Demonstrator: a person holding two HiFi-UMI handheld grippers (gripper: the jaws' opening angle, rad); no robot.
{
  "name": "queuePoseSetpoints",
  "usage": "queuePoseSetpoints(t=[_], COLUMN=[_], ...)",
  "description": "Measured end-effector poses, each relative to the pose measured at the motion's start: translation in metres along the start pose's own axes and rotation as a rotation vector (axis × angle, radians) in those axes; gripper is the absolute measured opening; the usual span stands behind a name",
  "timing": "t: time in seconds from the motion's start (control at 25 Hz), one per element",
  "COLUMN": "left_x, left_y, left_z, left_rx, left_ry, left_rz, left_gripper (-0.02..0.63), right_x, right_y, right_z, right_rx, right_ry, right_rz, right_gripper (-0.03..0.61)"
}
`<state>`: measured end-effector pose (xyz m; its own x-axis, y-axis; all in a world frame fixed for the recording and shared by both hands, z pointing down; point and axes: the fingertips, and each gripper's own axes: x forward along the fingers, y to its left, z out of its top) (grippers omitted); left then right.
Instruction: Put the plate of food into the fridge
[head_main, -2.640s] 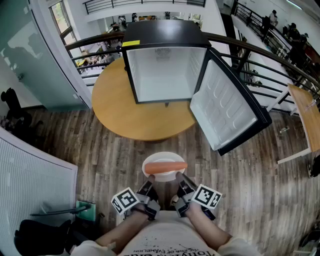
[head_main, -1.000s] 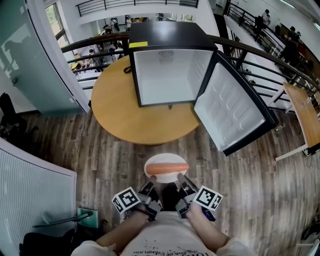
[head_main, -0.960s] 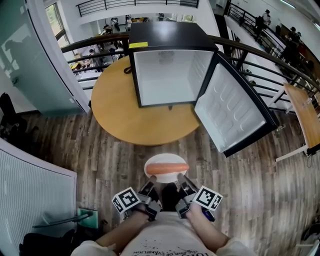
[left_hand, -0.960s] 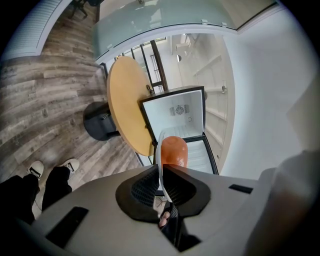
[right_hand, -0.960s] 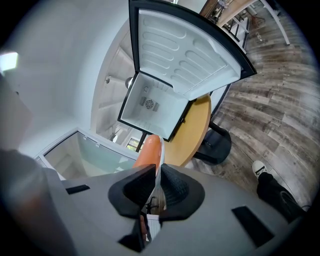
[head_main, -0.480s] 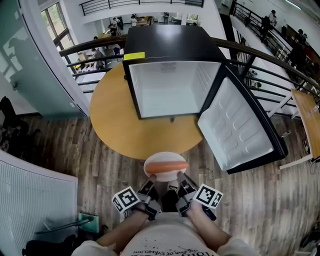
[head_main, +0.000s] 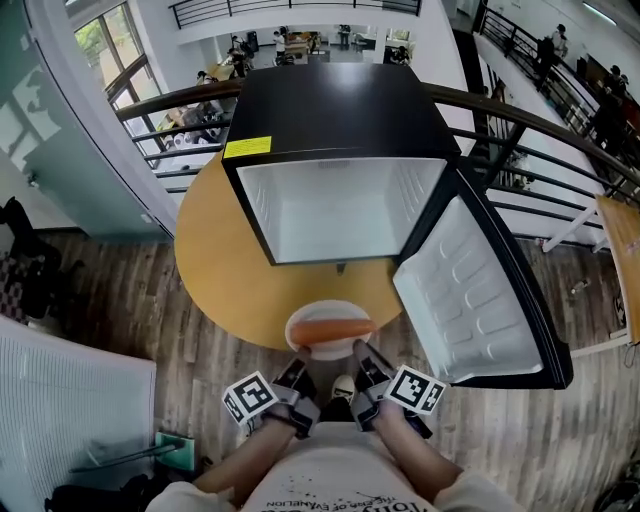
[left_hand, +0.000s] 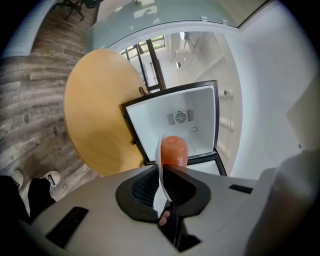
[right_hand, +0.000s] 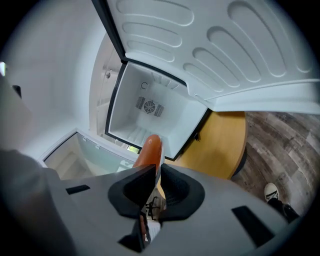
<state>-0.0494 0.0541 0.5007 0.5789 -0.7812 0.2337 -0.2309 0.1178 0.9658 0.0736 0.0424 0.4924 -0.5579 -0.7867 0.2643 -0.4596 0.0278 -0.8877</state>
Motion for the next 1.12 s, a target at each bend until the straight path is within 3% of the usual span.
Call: queuePoseSetpoints(t=[0.44, 1.12], left_x=[0.040, 0.069], left_y=[-0.003, 0.000], left_z=[0.013, 0.047], left_rx=[-0.012, -0.005], left_ry=[-0.018, 0.052], left_rz=[0.017, 0.021], left_gripper=[0.040, 0.040], right_x=[0.027, 0.061], right_y=[-0.012, -0.016], right_z=[0.033, 0.044], right_rx=[0.008, 0.044], right_ry=[0.026, -0.032], right_rz=[-0.006, -0.054], right_gripper=[0.051, 0.051])
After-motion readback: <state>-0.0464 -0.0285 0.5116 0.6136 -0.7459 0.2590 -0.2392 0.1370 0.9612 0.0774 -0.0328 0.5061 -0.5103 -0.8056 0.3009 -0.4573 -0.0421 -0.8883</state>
